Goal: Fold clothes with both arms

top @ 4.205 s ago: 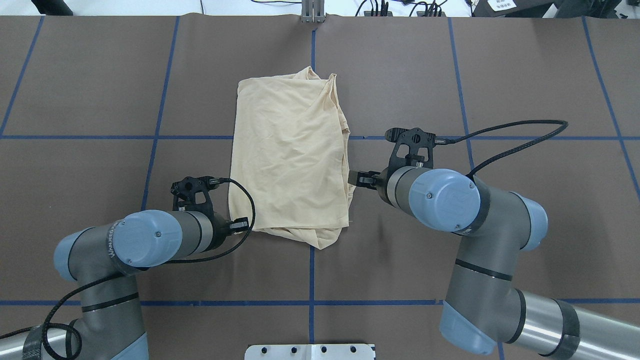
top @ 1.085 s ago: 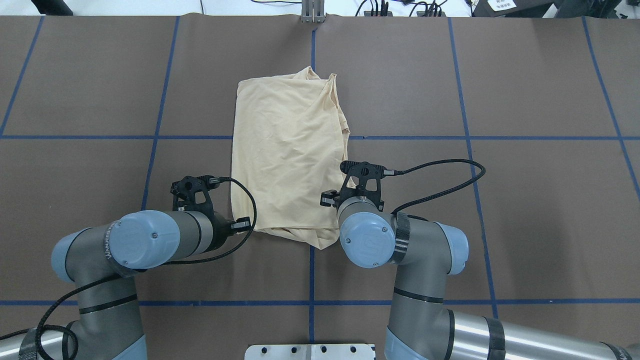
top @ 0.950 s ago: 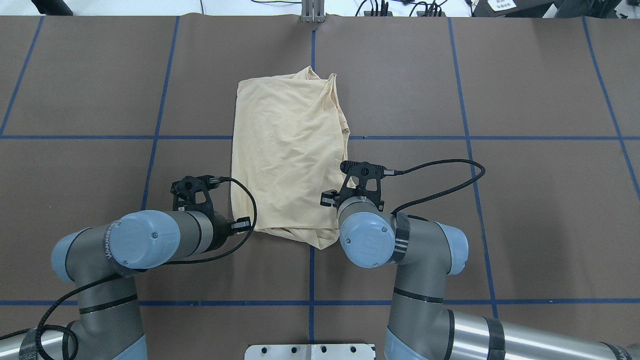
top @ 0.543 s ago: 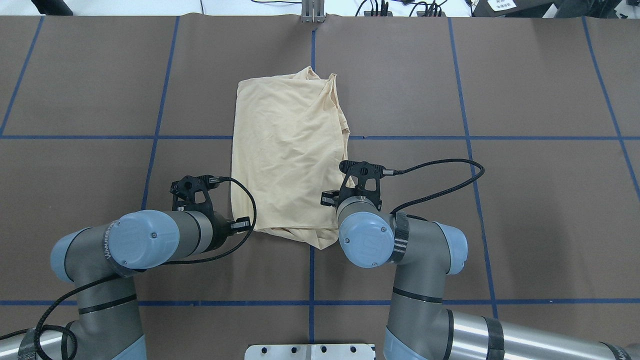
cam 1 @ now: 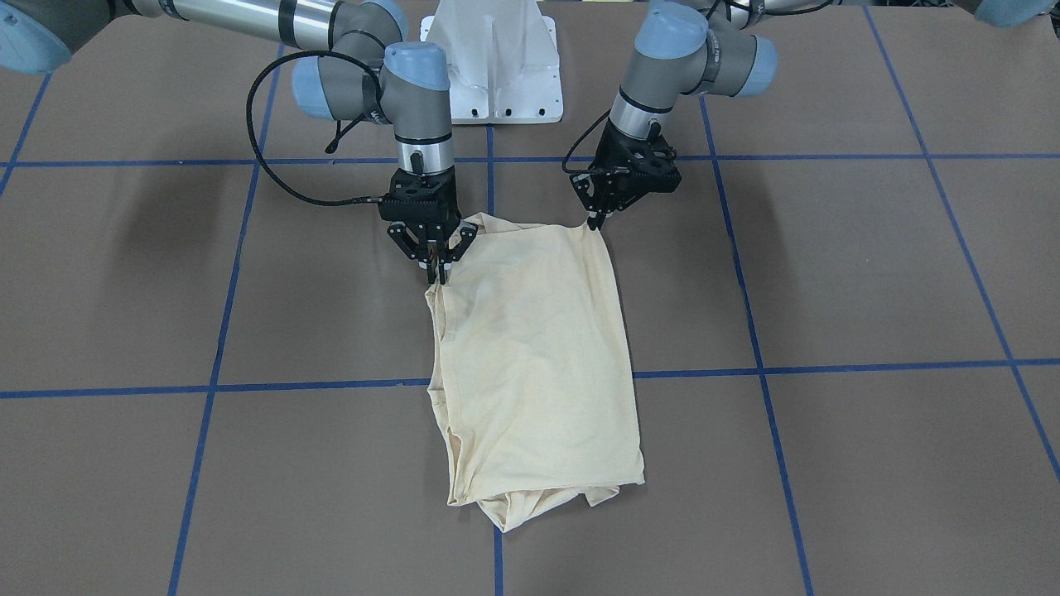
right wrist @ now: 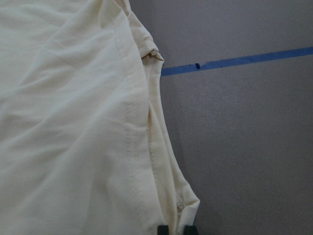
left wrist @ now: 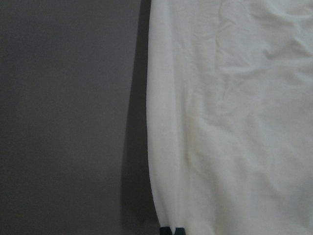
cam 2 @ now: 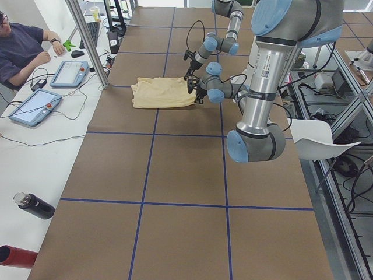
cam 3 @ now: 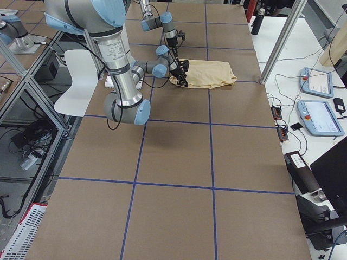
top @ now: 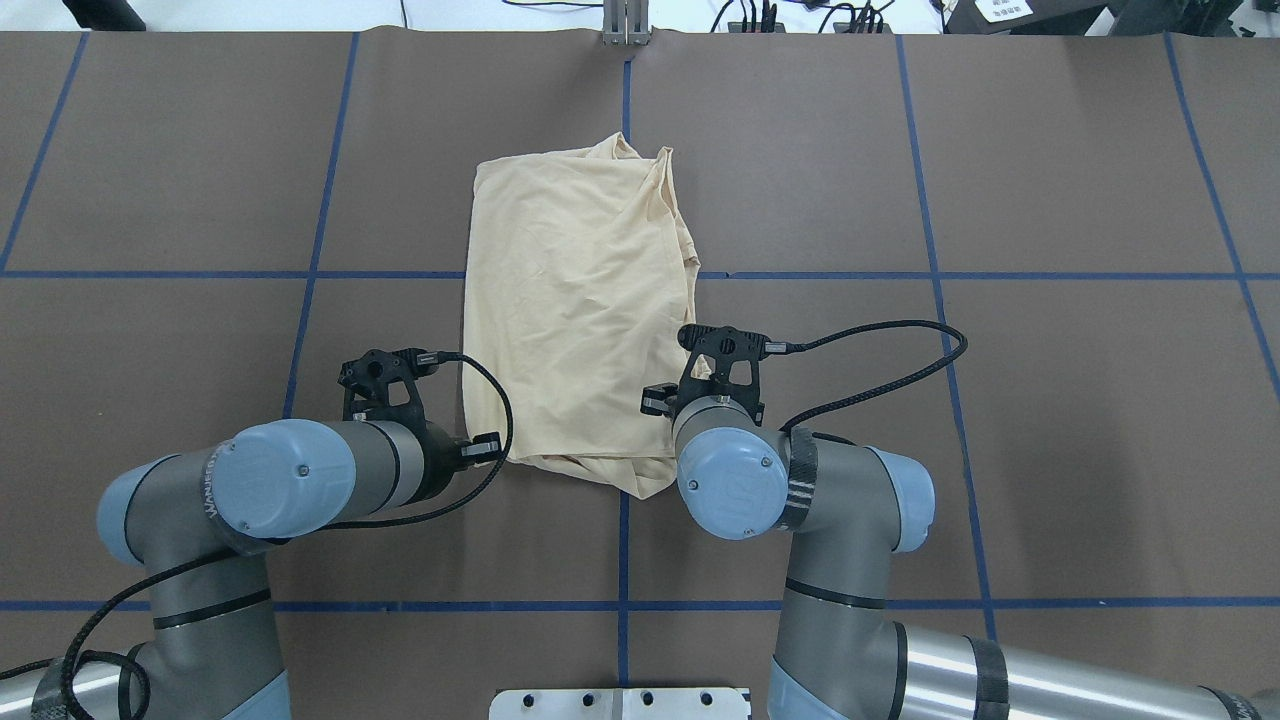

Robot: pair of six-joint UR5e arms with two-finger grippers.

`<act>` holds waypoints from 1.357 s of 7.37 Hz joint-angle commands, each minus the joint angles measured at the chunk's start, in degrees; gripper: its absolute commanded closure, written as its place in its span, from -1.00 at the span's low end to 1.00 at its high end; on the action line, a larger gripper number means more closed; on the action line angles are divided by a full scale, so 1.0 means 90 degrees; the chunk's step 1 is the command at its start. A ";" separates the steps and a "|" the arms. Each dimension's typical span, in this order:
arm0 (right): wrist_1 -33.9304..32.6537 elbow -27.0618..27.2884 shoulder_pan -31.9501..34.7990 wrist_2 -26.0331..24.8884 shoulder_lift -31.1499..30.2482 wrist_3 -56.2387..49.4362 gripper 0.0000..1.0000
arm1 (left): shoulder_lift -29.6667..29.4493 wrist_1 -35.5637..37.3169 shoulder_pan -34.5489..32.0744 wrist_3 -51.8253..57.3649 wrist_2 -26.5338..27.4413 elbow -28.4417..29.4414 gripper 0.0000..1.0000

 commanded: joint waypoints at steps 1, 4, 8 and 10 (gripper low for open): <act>0.0000 0.0000 -0.0016 -0.0003 0.0009 0.0000 0.49 | 0.0000 0.0000 0.0004 0.0000 0.0000 -0.0003 1.00; 0.0000 0.0000 -0.0036 -0.0033 0.0009 0.0010 0.70 | 0.0000 0.0000 0.0004 0.0000 -0.0010 -0.0003 1.00; -0.0234 0.0378 -0.0026 -0.0072 0.0029 0.0019 1.00 | 0.0000 0.0010 0.0004 0.0010 -0.0010 -0.0188 1.00; -0.0847 0.1265 -0.0026 0.0103 -0.0146 0.0019 1.00 | 0.0000 0.0408 0.0004 0.0000 -0.0203 -0.0674 1.00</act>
